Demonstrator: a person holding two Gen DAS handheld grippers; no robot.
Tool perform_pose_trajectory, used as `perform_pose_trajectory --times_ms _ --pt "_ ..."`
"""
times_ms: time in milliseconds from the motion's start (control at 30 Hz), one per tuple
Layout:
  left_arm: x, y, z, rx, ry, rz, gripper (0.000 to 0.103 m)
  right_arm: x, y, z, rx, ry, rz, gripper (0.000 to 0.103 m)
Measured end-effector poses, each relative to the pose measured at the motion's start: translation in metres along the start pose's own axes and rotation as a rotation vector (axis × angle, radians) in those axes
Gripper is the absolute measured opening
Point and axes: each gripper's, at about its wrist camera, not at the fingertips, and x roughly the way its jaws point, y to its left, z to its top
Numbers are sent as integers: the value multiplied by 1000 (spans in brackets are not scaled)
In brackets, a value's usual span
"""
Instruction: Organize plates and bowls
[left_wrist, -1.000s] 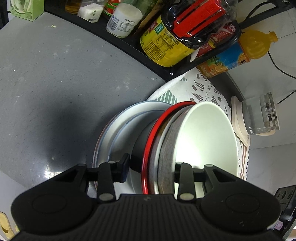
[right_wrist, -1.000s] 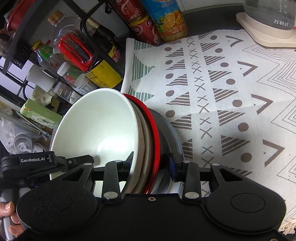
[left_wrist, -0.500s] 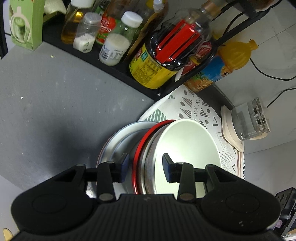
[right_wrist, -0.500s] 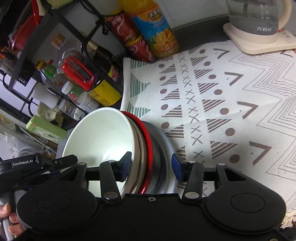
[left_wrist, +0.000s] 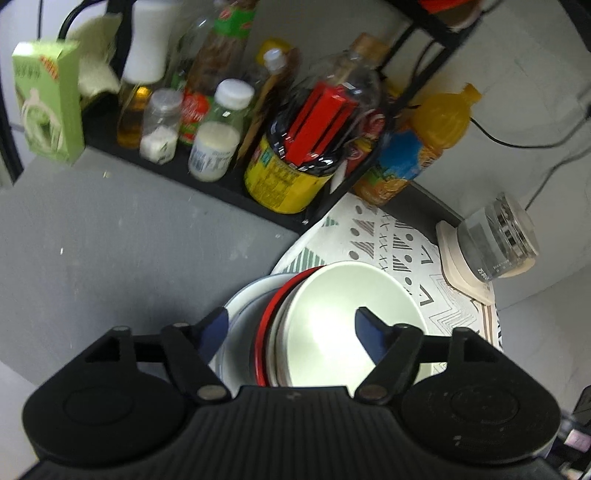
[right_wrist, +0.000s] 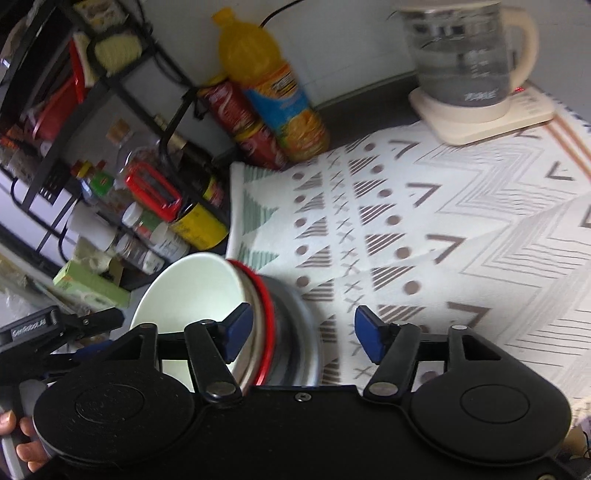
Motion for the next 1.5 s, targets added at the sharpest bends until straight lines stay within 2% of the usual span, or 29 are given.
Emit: perform_pose_trajectory --times_ms 233,333,567,800,900,1067,1233,1500 --pt "0 -20 -7 64 -1 -7 76 -30 -16 -6 15 -88 -67 78" --pt "-5 -30 -10 89 -9 -32 76 -43 -20 -10 7 -124 -93 88" --pt "-13 -51 -24 127 -32 -62 79 -68 -26 -19 6 -171 -116 89" --pt "-35 -75 -55 196 -26 -101 79 -109 -33 -38 9 -194 -153 96" --pt "-52 -80 -68 216 -33 -102 84 -125 -32 -50 0 -212 -169 102" --pt "-76 -82 -91 266 -39 -105 92 -149 -27 -70 4 -246 -187 103" --pt "-96 -83 -113 338 -54 -99 95 -167 -18 -90 -21 -278 -225 103" --pt "-116 -72 -140 386 -46 -109 97 -186 -8 -119 -40 -307 -287 103"
